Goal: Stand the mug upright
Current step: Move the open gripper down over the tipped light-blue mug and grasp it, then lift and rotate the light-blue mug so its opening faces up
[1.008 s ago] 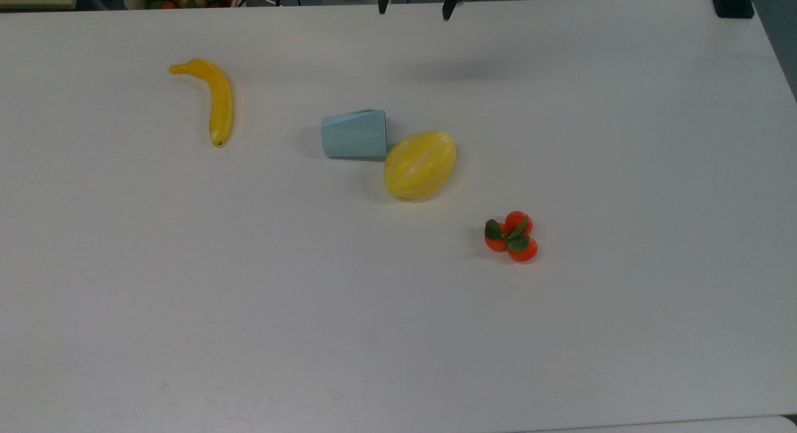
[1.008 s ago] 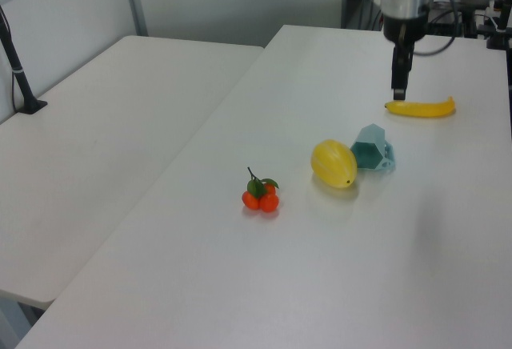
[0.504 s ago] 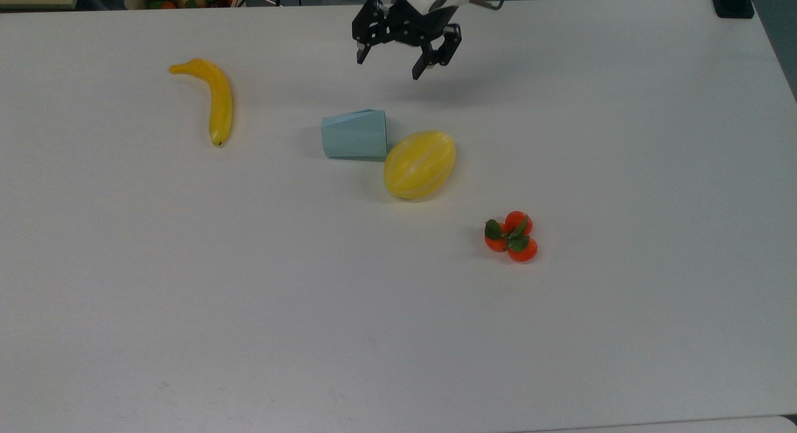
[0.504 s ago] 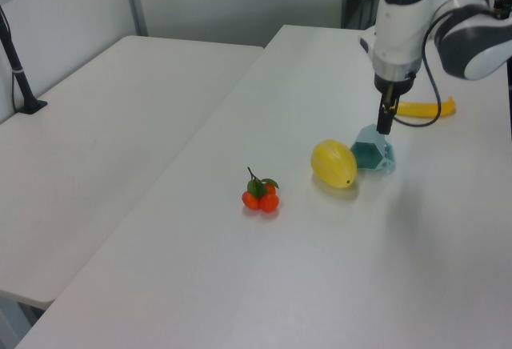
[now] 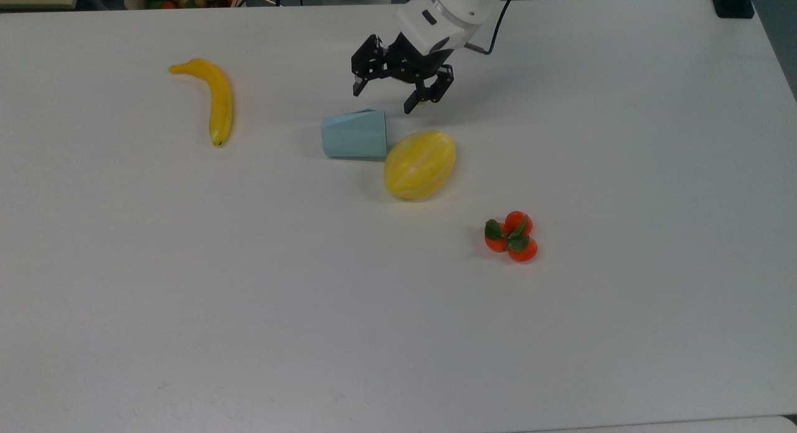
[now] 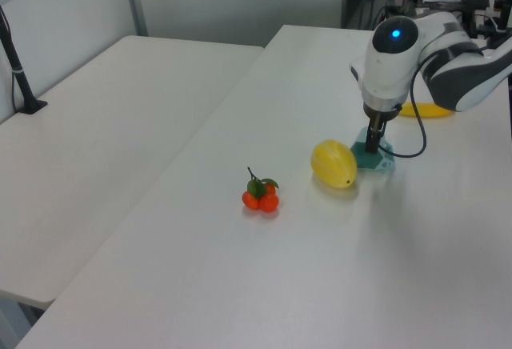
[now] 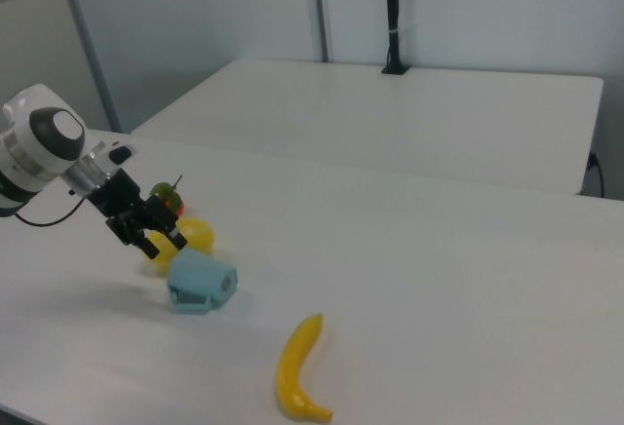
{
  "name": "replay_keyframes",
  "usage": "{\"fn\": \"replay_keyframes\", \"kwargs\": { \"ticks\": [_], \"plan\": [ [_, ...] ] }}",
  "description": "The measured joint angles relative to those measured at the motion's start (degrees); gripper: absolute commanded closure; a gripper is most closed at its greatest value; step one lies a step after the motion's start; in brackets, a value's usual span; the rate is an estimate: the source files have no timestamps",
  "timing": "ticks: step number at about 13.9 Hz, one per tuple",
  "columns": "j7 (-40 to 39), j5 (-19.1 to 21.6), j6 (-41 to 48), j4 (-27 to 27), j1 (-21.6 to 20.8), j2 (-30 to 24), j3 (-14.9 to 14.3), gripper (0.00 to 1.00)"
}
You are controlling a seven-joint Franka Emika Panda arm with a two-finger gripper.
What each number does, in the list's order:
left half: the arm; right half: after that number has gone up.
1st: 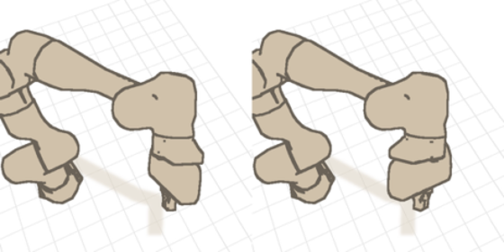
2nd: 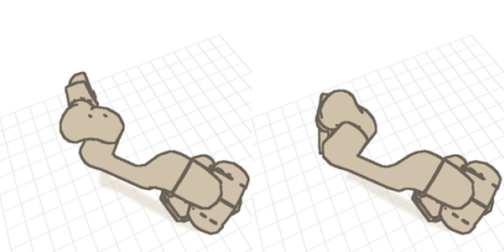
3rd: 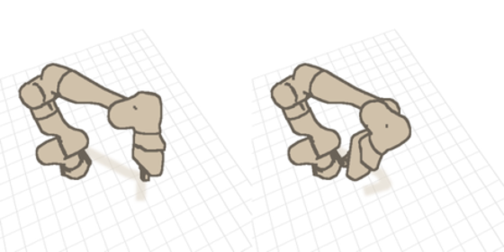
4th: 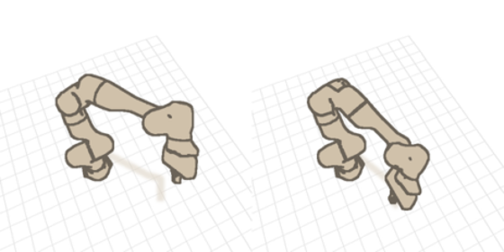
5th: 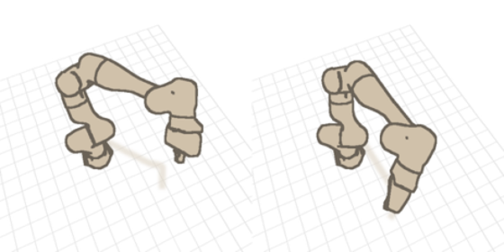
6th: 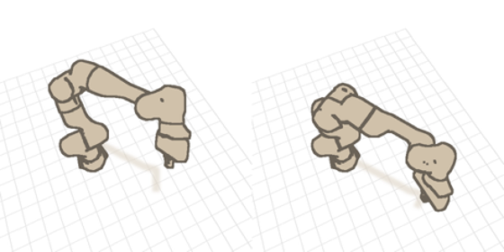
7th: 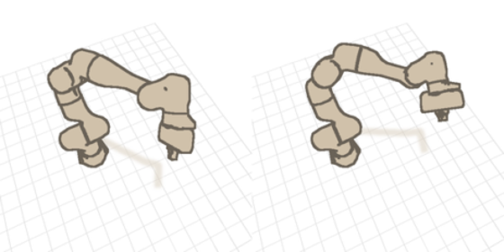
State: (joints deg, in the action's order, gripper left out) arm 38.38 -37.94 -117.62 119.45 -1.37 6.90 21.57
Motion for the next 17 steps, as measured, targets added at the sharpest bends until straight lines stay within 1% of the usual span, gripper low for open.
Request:
{"fn": "replay_keyframes", "kwargs": {
  "ticks": [4, 10, 11, 12, 13, 14, 15, 17],
  "plan": [
    [1.7, -3.9, -0.1, 0.0, 0.0, 3.0, 0.0, 0.0],
    [1.9, -8.4, -1.2, 1.0, 1.4, 4.7, -0.1, 0.01],
    [1.9, -8.6, -1.2, 1.2, 1.6, 4.9, -0.2, 0.08],
    [1.9, -8.7, -1.2, 1.3, 2.0, 5.0, -0.3, 0.2],
    [1.9, -8.7, -1.2, 1.3, 2.2, 5.0, -0.6, 0.36],
    [1.9, -8.8, -1.2, 1.3, 2.3, 5.0, -0.9, 0.8],
    [1.9, -8.8, -1.2, 1.3, 2.6, 5.0, -1.1, 1.0],
    [1.6, -9.6, -1.2, 1.3, 2.7, 4.6, -1.5, 1.0]
  ]
}}
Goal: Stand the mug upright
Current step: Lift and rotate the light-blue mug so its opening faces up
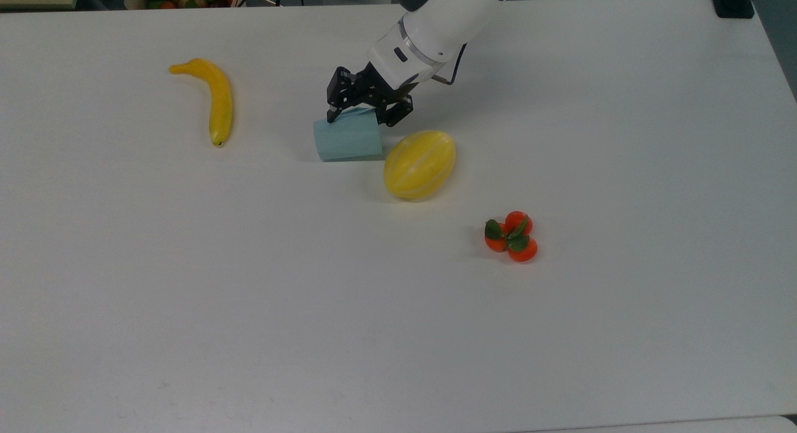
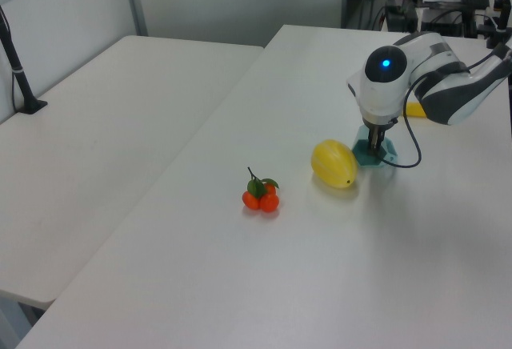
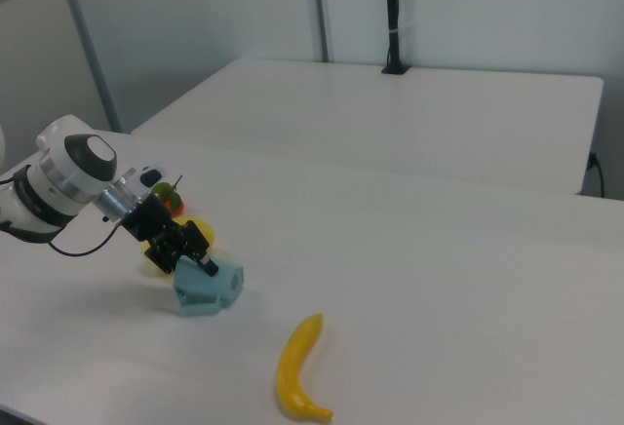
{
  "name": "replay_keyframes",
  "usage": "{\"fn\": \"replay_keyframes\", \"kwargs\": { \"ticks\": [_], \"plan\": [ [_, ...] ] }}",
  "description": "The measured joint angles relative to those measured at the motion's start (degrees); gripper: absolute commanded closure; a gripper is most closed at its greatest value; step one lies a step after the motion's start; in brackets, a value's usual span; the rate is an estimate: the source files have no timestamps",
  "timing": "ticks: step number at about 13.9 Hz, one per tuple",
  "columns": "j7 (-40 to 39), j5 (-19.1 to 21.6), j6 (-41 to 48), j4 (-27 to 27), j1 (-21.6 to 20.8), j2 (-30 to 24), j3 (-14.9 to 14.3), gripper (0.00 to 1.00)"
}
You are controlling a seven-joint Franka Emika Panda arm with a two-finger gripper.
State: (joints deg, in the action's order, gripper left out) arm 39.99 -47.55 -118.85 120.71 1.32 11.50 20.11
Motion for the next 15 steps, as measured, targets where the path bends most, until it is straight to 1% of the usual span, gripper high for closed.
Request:
{"fn": "replay_keyframes", "kwargs": {
  "ticks": [5, 8, 9, 11, 12, 14, 15],
  "plan": [
    [-0.1, -0.5, 0.0, -0.1, 0.1, -0.8, -0.3, 1.0],
    [-0.1, 0.1, 0.0, -0.5, 0.9, -1.5, -0.4, 1.0],
    [-0.6, 1.8, 0.0, -0.5, 1.2, -1.9, -0.5, 1.0],
    [-4.0, 8.2, 0.0, -1.3, 1.8, -2.4, -0.5, 1.0],
    [-6.8, 12.0, 0.0, -2.1, 2.3, -2.6, -0.5, 1.0],
    [-11.4, 18.3, 0.5, -3.8, 3.1, -3.6, -0.8, 1.0],
    [-14.6, 22.9, 3.1, -5.4, 3.3, -4.5, -1.0, 1.0]
  ]
}}
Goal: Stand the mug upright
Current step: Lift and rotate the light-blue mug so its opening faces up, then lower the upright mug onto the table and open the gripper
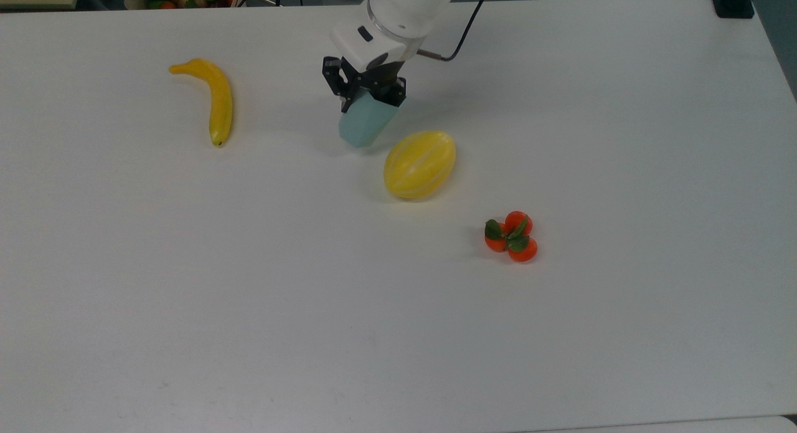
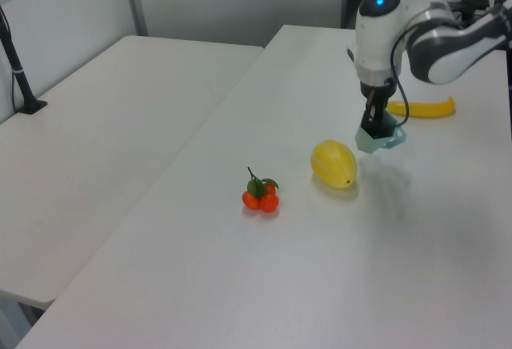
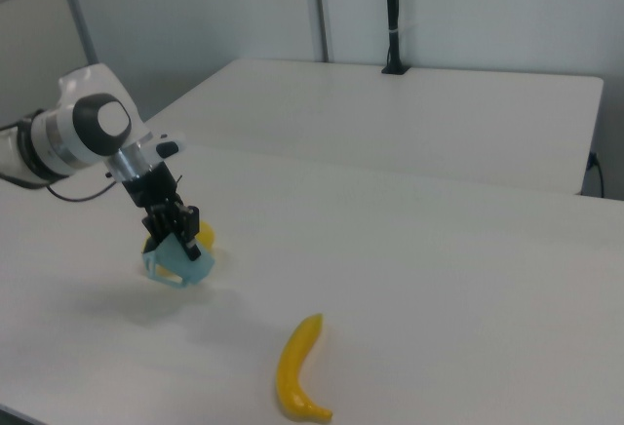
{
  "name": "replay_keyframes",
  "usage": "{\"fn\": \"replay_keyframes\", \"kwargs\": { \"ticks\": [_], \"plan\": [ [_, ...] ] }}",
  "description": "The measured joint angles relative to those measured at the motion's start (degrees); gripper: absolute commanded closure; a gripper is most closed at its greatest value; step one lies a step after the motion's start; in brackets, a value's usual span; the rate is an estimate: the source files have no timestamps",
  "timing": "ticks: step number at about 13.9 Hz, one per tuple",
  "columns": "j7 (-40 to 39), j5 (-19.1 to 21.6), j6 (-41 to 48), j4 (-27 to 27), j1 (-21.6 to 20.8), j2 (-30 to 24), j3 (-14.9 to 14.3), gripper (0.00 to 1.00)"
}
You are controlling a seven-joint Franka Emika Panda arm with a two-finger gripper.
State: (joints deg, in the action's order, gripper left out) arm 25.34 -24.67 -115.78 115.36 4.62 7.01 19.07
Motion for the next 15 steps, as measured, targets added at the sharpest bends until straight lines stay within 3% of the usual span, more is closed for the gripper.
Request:
{"fn": "replay_keyframes", "kwargs": {
  "ticks": [1, 5, 9, 12, 15],
  "plan": [
    [-3.8, 5.6, 4.6, -2.5, -0.1, -1.1, 0.0, 1.0],
    [-8.4, 17.8, 14.9, -8.4, -1.8, -1.8, 0.1, 1.0],
    [-13.2, 22.0, 15.2, -8.3, -5.3, 2.5, 0.4, 1.0],
    [-21.0, 26.3, 14.2, -7.4, -5.3, 5.6, 0.2, 1.0],
    [-23.0, 27.0, 9.2, -5.7, -4.7, 6.4, 0.1, 1.0]
  ]
}}
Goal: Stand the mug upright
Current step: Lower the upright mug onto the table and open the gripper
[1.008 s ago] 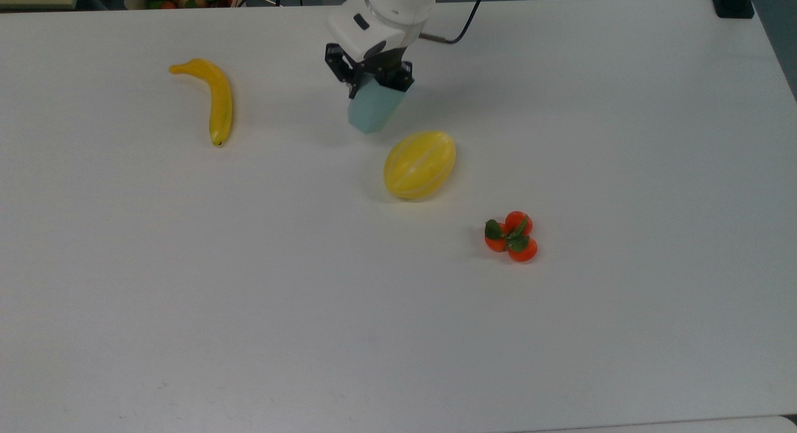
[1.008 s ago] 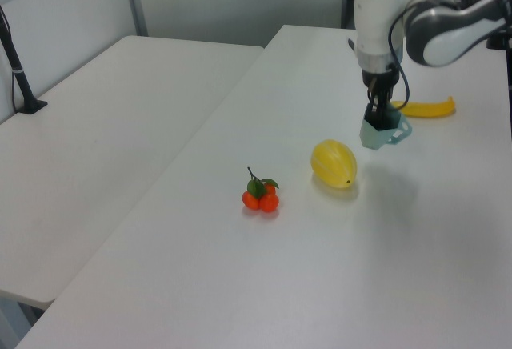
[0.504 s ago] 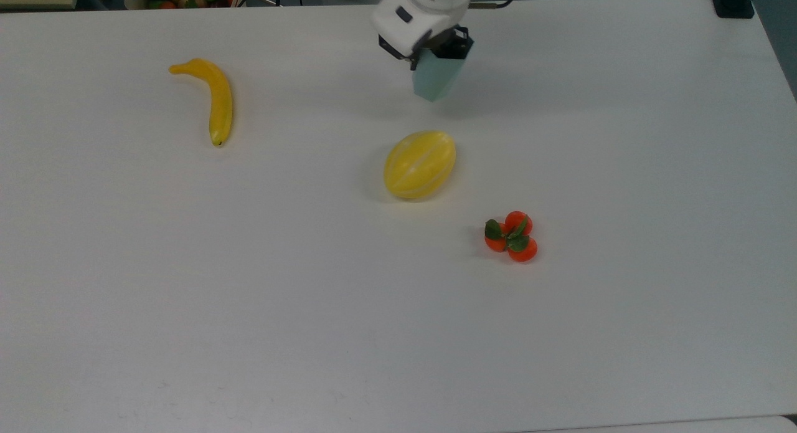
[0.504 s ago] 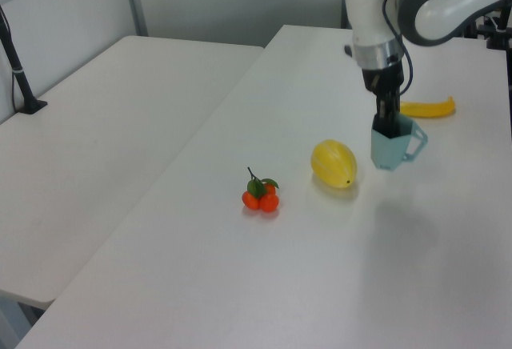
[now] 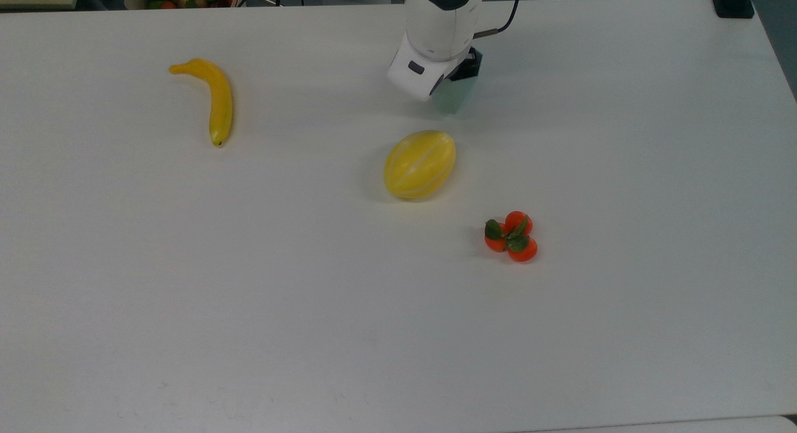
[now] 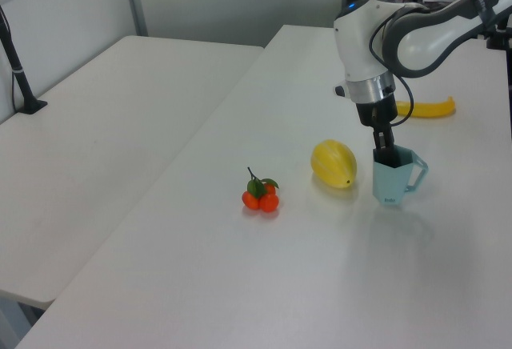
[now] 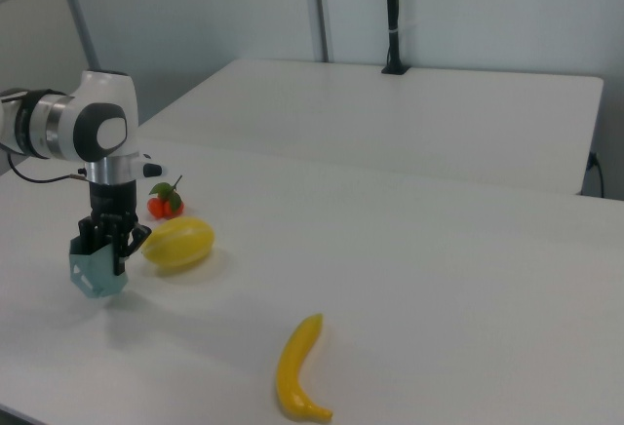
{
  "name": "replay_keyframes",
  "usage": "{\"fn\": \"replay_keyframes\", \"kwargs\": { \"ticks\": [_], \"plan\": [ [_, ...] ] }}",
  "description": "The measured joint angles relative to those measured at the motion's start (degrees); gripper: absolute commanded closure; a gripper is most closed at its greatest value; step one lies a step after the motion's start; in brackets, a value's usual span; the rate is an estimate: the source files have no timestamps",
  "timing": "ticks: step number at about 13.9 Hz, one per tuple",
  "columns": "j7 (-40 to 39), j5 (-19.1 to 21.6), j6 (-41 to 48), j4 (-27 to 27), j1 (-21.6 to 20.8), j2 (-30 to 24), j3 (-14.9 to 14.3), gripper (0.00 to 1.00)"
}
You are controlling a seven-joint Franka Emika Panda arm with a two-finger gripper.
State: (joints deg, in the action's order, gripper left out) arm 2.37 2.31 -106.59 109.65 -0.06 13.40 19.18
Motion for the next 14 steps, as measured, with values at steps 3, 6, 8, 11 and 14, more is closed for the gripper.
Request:
{"fn": "replay_keyframes", "kwargs": {
  "ticks": [3, 6, 8, 11, 14],
  "plan": [
    [-0.9, 0.0, -3.1, 0.8, 0.0, 0.9, -0.1, 1.0],
    [-1.1, 0.0, -4.0, 1.0, 0.0, 1.7, -0.1, 0.56],
    [-1.2, 0.0, -4.0, 1.1, 0.0, 1.9, -0.1, 0.18],
    [-1.2, 0.0, -4.1, 1.1, 0.0, 1.9, -0.1, 0.0],
    [-1.2, 0.0, -4.0, -0.1, 0.0, 1.1, -0.1, 0.0]
  ]
}}
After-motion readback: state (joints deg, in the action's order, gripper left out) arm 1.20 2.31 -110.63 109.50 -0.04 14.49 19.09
